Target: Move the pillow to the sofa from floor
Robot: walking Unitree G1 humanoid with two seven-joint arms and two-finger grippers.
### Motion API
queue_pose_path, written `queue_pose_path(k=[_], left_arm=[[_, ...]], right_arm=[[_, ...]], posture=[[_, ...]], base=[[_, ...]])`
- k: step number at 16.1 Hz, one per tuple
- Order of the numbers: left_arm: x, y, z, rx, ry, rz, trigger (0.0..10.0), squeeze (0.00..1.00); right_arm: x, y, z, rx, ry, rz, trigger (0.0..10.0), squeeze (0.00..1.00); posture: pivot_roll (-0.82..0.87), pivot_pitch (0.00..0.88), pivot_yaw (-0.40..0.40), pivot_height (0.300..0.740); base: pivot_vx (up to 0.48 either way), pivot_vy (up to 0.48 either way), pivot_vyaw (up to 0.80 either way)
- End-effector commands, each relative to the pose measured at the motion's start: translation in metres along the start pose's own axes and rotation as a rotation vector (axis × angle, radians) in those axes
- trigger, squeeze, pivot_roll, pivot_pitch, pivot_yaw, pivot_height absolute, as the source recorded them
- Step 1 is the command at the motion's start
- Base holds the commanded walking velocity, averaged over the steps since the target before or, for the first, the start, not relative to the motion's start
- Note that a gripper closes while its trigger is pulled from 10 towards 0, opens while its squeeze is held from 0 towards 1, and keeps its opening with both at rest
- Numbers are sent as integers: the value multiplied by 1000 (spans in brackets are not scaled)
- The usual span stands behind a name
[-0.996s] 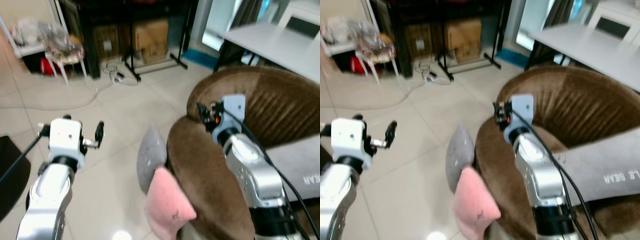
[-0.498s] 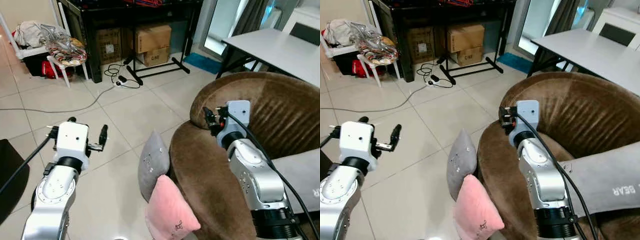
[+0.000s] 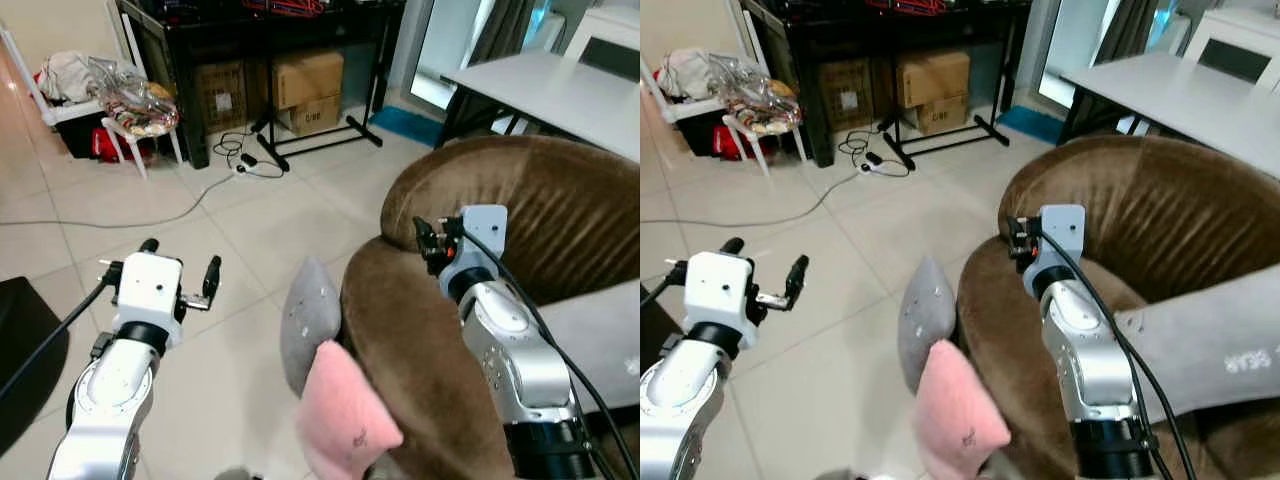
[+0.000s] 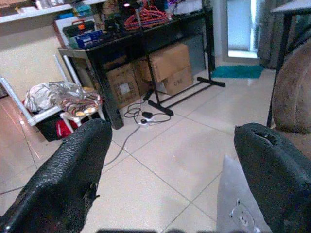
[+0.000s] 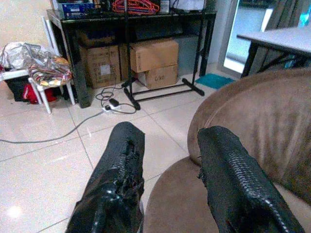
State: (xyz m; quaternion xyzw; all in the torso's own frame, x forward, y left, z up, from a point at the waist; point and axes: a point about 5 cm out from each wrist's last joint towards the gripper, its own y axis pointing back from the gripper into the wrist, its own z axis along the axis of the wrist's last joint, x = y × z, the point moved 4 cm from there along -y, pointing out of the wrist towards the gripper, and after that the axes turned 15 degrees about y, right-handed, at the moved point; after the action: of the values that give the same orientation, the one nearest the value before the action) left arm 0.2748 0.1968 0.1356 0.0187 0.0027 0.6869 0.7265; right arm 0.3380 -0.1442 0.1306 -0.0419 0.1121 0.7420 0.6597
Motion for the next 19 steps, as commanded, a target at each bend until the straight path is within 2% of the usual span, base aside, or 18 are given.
queue_pose_path(k=[1,5,7,10,13,14,16,17,18,19], left_arm=[[-4,-3,2,-8,-8,-27,10000,0],[2,-5,6,-23,-5,-37,10000,0],[5,-3,6,-38,16,-21,10000,0],[-1,-2,3,-36,29,-12,10000,0],[2,1,-3,-11,81,-5,10000,0],[2,1,-3,-8,100,-7,10000,659],[3,2,-4,-11,109,-5,10000,659],[5,2,-4,-15,100,6,10000,1000],[7,3,-5,-21,92,23,10000,1000],[7,3,-5,-24,87,28,10000,1000]], right_arm=[[-3,1,-6,20,-5,-18,10000,0],[5,4,-13,39,-28,-13,10000,0],[8,5,-14,45,-33,-6,10000,0],[6,2,-16,57,-26,4,10000,0],[11,1,-13,38,-37,37,10000,0],[13,2,-13,37,-41,50,10000,608],[14,2,-13,36,-39,53,10000,608],[15,2,-9,2,-4,65,10000,1000],[16,3,-4,-47,47,87,10000,1000],[15,3,-5,-46,74,99,10000,1000]], posture=[[-41,0,-3,660],[-44,0,33,635],[-43,0,25,620],[-20,0,-22,595],[-15,0,-35,590],[-13,0,-41,590],[-13,0,-41,590],[-9,0,-51,590],[-6,0,-56,590],[-6,0,-58,590]], base=[[0,0,0],[0,0,0],[0,0,0],[0,0,0],[0,0,0],[0,0,0],[0,0,0],[0,0,0],[0,0,0],[0,0,0]])
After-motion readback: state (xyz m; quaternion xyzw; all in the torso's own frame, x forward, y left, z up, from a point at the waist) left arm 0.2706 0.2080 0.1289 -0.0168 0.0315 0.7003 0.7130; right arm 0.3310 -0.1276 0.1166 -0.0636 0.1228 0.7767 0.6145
